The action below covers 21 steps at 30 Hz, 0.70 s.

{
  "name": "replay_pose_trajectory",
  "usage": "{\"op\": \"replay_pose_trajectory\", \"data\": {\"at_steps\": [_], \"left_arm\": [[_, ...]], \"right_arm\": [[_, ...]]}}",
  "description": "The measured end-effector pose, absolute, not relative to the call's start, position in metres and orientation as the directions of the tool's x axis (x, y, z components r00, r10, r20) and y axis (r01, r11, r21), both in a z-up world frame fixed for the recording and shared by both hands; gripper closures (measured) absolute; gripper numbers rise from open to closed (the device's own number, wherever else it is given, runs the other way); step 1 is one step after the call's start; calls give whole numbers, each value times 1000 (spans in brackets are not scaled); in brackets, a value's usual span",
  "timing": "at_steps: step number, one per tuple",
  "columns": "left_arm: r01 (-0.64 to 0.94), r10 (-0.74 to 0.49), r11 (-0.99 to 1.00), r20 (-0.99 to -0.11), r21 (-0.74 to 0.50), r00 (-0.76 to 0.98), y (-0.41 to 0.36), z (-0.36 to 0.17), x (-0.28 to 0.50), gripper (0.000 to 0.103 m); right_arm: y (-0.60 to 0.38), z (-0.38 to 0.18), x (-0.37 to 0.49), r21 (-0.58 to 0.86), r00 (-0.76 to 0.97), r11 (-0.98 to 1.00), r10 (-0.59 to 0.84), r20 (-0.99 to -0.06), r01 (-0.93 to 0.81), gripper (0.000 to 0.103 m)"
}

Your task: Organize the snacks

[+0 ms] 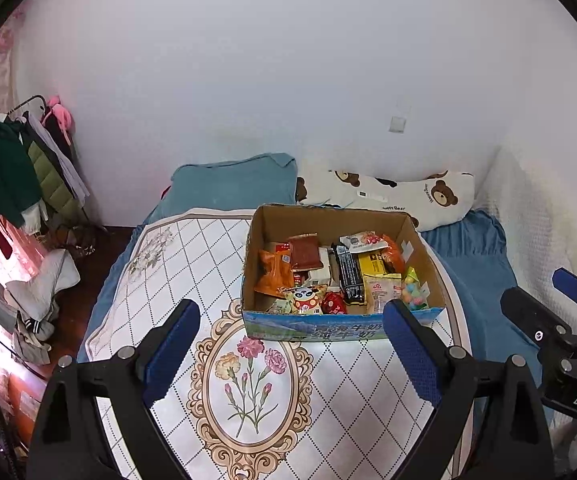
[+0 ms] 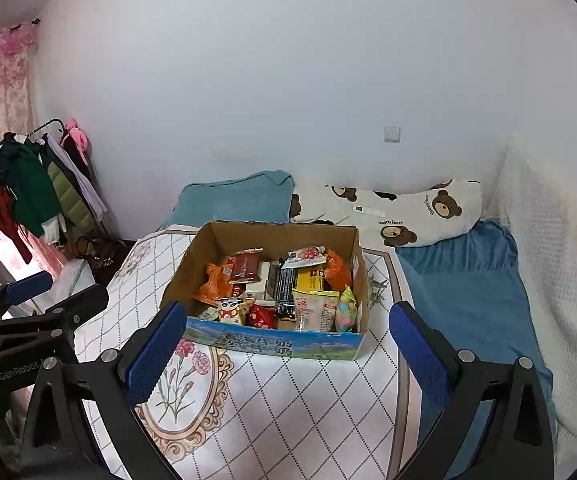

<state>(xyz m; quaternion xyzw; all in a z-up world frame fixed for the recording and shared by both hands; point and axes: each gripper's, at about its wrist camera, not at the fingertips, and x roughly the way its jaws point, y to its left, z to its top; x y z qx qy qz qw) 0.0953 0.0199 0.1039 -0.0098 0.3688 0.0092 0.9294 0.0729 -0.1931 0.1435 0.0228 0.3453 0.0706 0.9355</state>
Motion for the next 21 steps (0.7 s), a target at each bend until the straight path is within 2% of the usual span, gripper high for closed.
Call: {"op": "replay_pose_trajectory", "data": {"at_steps": [5,8,21], "left_arm": [[-19,4,1000,-683,-14,731,18,99,96,9],[-15,-3,1000,-699,-20,715,17,94,101,0],[-45,51,999,-722,27,690,8,58,145,0]], "right_arm": [[-196,142,65,106,749,988,154,-644,-113,0],[-199,135,70,110,745,988,152,-650,-105,0],[-208,91,125,93,726,995,93,-682,-40,0]]}}
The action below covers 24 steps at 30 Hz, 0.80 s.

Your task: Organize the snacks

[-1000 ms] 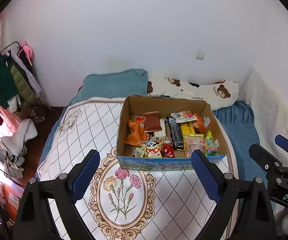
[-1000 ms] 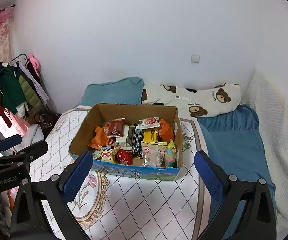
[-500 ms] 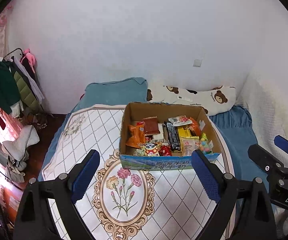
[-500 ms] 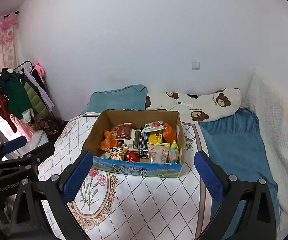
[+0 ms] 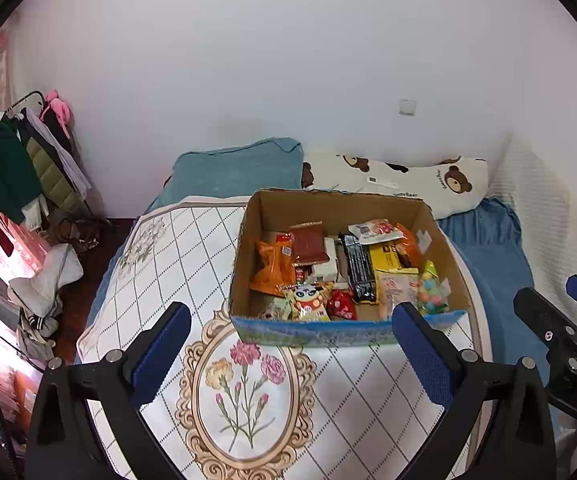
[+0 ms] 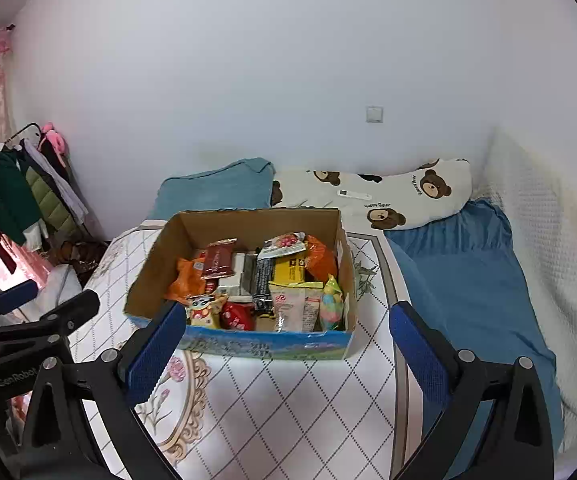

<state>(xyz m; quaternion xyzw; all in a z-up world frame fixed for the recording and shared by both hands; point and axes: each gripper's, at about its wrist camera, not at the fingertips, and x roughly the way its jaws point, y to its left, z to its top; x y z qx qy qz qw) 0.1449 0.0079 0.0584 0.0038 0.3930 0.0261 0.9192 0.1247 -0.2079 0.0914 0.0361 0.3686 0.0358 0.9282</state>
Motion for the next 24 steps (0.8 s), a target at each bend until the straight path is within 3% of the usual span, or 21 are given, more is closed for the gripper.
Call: {"op": "replay_pose_trajectory", "data": {"at_steps": [24], "left_arm": [[-64,103,995,-770,81,630,12,10,188,0]], "right_arm": [[-203,38,178,74,676,997,75,-733,-31,0]]}}
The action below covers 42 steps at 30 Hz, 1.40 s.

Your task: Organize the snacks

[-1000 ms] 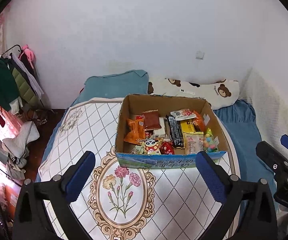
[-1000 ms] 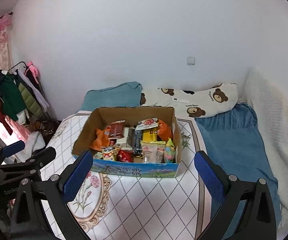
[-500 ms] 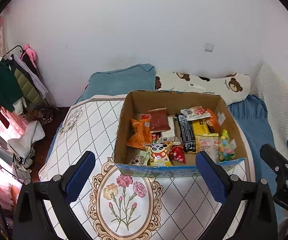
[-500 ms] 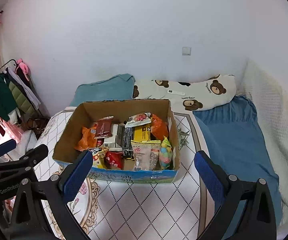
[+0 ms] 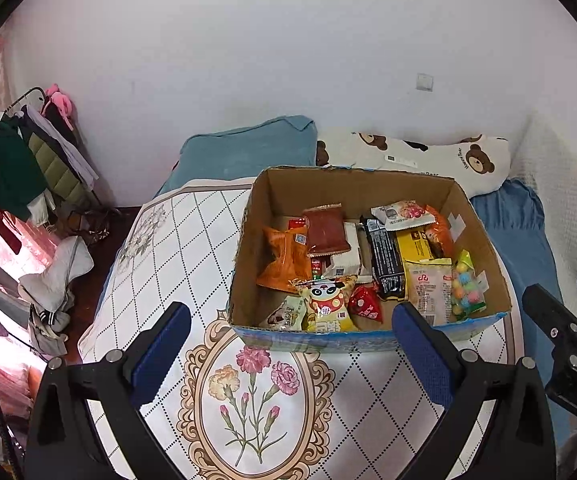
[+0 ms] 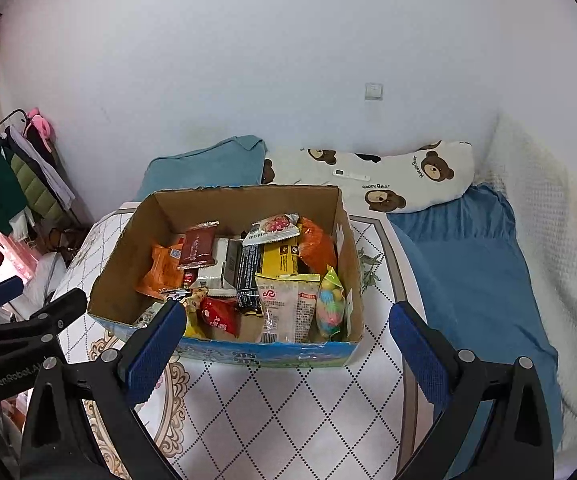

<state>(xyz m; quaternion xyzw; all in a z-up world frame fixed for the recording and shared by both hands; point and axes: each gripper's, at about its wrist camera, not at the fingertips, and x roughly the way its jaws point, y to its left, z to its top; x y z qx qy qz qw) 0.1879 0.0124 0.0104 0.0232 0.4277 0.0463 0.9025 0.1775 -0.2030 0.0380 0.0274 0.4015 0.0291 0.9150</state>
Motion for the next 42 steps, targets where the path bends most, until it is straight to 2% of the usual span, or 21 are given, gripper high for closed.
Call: {"op": "replay_pose_trajectory", "data": {"at_steps": [42], "left_arm": [[-71,101,995,-782,73,615,20,1,181,0]], "right_arm": [[-200,31,179,77,659,995,96,-746,-57,0]]}}
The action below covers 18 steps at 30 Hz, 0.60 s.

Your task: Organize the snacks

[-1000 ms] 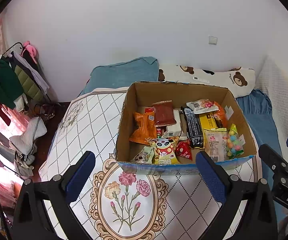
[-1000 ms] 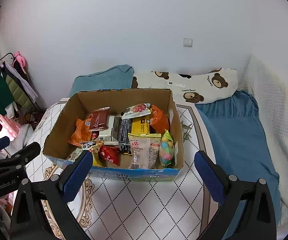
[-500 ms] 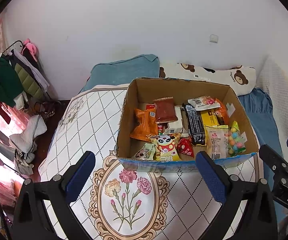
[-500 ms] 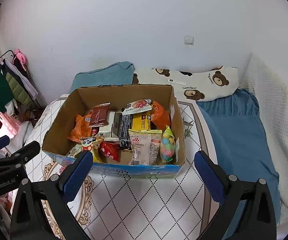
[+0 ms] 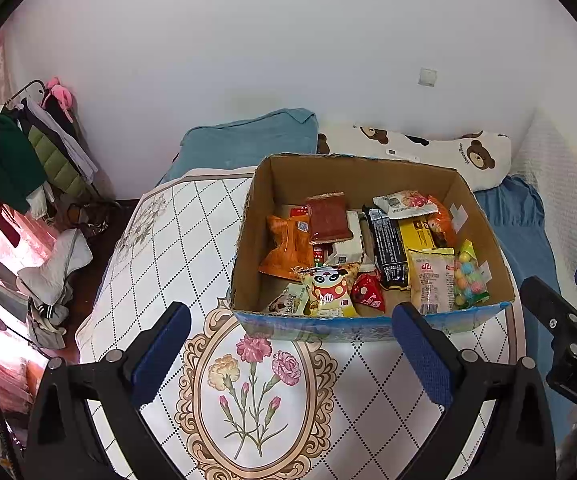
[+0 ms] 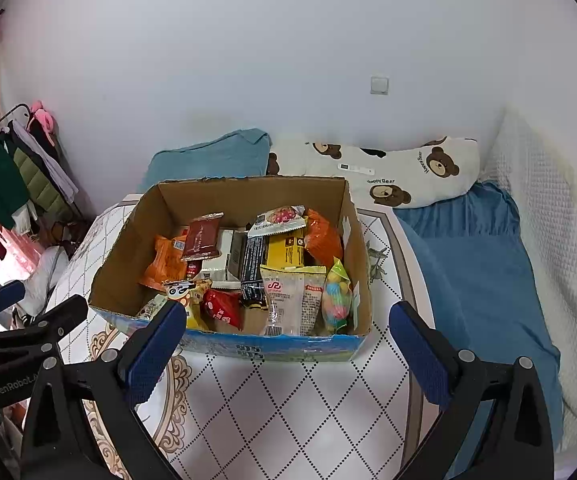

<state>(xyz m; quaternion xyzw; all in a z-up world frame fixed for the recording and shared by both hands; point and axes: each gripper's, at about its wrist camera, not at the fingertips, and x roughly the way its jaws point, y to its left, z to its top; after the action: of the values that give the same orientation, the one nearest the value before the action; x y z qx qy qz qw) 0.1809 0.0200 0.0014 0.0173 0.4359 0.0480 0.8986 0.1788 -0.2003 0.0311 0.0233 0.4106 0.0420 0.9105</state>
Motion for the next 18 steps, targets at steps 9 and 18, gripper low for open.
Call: {"op": "replay_pose_trajectory", "data": {"at_steps": [9,18], "left_arm": [[-74,103,995,-777,72,621,17,6,181,0],[-75,103,995,-773,71,626,16,11,181,0]], "right_arm": [[-200,34,176,79,665,995,98,-740,-58,0],[-201,35,175,78,659,995,97,-746,-58,0]]}}
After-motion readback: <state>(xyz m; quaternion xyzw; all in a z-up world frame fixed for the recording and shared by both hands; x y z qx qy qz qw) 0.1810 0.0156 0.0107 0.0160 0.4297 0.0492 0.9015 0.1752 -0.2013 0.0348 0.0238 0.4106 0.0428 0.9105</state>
